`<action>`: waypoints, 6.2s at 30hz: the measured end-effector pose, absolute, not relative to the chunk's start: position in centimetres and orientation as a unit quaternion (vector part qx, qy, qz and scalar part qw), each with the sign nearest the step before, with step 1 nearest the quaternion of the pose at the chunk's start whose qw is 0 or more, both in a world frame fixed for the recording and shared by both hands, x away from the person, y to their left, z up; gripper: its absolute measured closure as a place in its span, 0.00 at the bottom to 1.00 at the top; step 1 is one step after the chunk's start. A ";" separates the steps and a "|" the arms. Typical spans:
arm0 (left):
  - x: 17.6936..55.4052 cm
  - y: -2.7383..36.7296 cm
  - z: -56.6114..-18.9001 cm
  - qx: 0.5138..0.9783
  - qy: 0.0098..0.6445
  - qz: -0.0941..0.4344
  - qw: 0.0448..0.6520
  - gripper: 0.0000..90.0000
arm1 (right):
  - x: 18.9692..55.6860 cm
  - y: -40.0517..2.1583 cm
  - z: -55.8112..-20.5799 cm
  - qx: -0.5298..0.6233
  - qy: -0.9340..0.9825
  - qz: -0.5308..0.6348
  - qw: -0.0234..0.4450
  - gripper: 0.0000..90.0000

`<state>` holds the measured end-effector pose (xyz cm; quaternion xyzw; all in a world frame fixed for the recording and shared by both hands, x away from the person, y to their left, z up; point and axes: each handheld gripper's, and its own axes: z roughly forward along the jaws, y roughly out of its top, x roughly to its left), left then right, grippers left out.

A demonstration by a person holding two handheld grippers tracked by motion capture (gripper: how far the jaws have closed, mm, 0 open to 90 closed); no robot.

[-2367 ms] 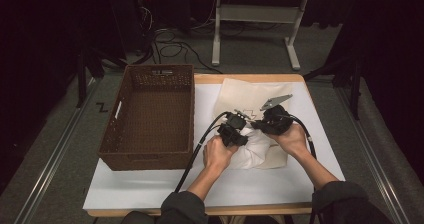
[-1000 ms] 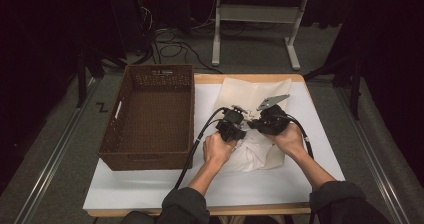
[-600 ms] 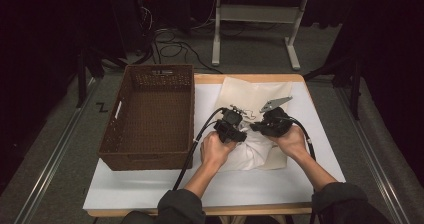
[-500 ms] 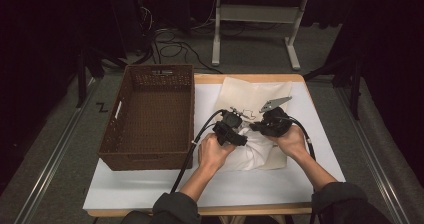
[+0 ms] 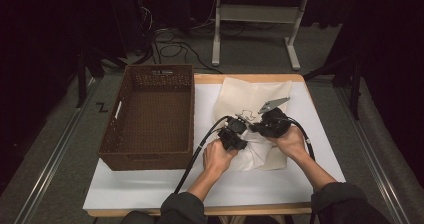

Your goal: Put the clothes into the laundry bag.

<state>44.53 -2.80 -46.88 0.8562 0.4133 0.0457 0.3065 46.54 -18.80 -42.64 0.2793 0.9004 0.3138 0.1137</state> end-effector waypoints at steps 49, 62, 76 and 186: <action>44.0 -1.7 -46.8 0.842 0.422 0.044 0.333 0.94 | 46.3 -18.9 -42.6 0.275 0.901 0.315 0.119 0.98; 45.6 -2.0 -46.9 0.816 0.451 0.063 0.355 0.87 | 45.7 -18.1 -41.6 0.244 0.908 0.318 0.118 0.98; 42.3 -1.0 -46.2 0.858 0.406 0.078 0.305 0.43 | 46.4 -19.2 -42.5 0.268 0.902 0.317 0.118 0.98; 45.3 -2.2 -48.9 0.858 0.430 0.140 0.243 0.90 | 46.5 -19.1 -43.7 0.265 0.906 0.310 0.112 0.98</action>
